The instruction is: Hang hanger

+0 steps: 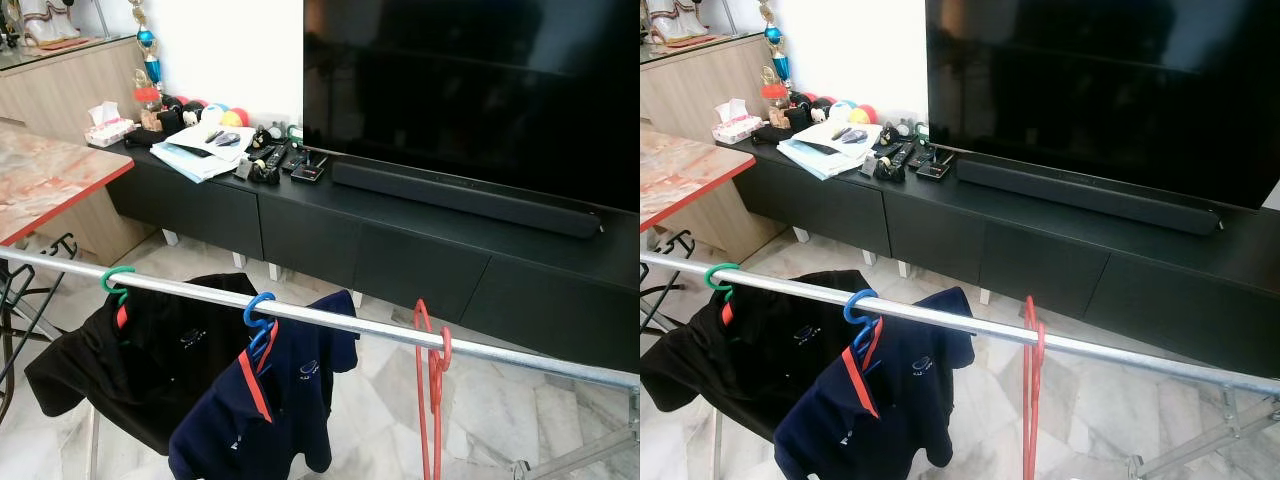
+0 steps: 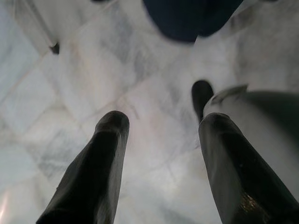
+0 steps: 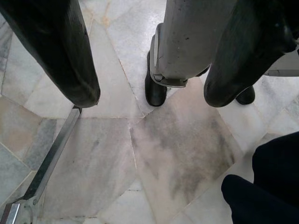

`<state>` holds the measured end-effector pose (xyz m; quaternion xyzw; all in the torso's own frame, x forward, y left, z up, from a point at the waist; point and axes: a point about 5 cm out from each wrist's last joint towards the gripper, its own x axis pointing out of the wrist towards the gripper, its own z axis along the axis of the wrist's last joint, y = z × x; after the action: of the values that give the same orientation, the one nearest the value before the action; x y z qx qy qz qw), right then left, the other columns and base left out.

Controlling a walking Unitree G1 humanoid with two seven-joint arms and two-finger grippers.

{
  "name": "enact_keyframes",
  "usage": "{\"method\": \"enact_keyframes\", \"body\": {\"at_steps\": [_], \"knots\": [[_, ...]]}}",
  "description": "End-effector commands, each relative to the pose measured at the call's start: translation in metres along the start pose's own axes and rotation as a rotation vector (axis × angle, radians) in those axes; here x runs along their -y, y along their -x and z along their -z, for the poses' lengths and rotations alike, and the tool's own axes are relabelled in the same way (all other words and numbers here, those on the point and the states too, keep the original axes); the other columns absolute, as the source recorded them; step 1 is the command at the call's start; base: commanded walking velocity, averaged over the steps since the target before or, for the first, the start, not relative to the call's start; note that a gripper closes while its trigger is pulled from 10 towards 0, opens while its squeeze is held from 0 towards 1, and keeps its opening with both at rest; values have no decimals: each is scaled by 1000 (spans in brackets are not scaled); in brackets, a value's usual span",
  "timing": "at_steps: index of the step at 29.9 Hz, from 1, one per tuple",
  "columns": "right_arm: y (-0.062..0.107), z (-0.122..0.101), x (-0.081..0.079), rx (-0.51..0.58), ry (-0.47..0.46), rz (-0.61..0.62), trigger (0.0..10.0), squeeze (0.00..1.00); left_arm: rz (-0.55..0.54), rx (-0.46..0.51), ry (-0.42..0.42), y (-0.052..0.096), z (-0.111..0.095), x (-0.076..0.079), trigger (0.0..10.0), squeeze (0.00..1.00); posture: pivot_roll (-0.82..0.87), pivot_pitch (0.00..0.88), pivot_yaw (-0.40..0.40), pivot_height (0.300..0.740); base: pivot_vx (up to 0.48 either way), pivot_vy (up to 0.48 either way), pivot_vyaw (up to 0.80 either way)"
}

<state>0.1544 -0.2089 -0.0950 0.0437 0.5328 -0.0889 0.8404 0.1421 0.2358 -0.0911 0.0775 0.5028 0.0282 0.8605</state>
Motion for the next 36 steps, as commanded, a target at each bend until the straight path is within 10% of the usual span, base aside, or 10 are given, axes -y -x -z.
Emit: {"method": "enact_keyframes", "body": {"at_steps": [1, 36], "knots": [[0, 1, -1, -8, -12, -1, 10000, 0, -1, -42, -4, 3, 14, -5, 10000, 0, 85, 0, 11, 740, 0, 0, 0], [0, -1, 0, -6, -18, 20, 10000, 0, 22, -79, -26, 4, 24, 0, 10000, 0, 92, 0, 2, 740, 0, 0, 0]]}}
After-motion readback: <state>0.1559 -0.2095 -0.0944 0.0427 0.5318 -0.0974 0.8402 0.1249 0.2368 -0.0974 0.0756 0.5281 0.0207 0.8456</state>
